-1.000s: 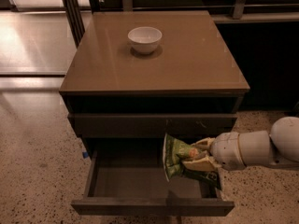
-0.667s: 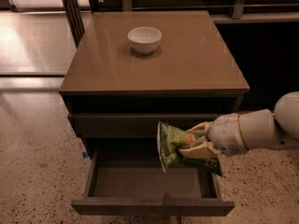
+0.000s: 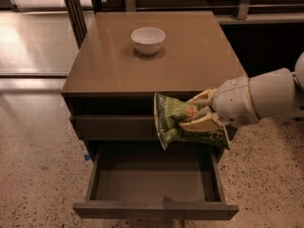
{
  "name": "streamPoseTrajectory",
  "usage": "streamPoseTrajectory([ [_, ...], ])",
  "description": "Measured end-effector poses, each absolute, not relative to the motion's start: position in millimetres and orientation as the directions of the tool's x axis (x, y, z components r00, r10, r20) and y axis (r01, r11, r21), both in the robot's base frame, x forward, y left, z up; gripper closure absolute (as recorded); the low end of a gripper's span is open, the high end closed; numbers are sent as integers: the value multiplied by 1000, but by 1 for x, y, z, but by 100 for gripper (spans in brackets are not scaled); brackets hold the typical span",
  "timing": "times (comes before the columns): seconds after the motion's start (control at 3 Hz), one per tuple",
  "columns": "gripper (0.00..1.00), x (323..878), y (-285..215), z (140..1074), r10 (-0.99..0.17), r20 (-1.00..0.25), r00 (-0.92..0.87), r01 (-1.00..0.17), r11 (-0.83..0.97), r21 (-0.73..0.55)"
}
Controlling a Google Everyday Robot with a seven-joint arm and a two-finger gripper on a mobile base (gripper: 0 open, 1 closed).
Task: Pick green jalapeno chip bag from middle drawer and place on counter
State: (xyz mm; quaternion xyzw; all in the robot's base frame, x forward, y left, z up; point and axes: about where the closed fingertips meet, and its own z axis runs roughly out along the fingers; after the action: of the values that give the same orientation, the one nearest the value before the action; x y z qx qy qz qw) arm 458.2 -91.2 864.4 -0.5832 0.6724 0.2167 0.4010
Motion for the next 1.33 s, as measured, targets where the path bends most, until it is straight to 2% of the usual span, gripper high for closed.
streamPoseTrajectory([
  [0.33,100,453,-77,901,-618,-783,69,-944,212,-251],
  [1.0,100,494,-98,973,-652,-753,92,-788,415,-455],
  [1.33,100,503,-99,984,-648,-755,99,-754,446,-482],
])
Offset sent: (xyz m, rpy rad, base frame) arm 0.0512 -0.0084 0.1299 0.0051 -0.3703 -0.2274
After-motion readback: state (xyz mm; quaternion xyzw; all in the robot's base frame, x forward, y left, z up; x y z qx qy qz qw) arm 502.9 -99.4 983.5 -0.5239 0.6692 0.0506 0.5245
